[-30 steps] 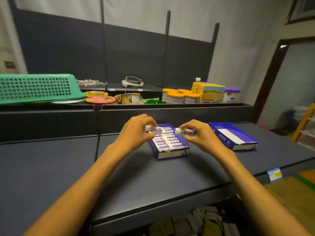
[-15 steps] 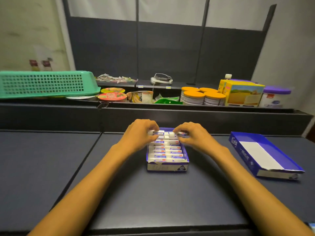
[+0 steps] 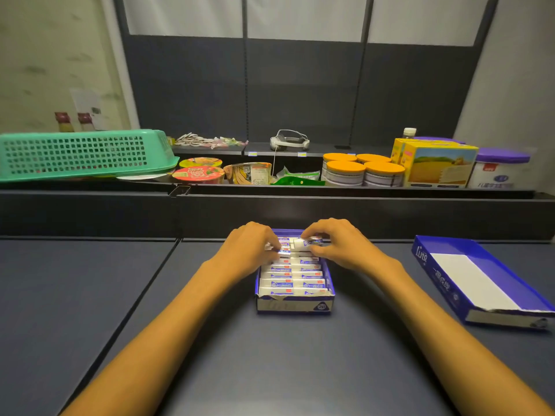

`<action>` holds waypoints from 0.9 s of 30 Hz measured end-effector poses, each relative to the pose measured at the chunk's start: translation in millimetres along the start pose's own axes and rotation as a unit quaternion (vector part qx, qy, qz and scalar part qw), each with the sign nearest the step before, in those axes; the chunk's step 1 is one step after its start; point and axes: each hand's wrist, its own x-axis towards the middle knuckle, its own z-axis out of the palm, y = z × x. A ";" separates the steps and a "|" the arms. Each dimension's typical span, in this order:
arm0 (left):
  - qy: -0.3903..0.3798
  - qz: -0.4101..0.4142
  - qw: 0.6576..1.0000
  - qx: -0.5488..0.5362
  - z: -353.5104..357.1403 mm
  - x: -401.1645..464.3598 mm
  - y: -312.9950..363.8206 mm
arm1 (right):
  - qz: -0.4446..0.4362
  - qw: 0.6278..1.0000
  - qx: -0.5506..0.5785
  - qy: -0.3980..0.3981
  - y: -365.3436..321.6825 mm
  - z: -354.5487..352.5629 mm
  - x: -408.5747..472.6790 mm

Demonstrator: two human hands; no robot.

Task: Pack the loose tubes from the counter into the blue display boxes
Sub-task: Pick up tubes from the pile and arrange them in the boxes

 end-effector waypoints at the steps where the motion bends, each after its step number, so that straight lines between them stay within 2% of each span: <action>1: 0.001 0.006 1.000 -0.001 0.7 0.6 -0.9 | 0.000 1.000 -0.001 0.000 -0.4 0.2 -0.3; 16: -0.036 0.034 0.999 0.004 -0.7 -0.1 -1.9 | 0.006 0.997 -0.061 -0.043 -6.2 6.3 1.2; 27: -0.012 0.037 0.999 -0.021 4.5 0.8 -5.5 | -0.033 0.993 -0.099 -0.055 -3.1 10.2 7.0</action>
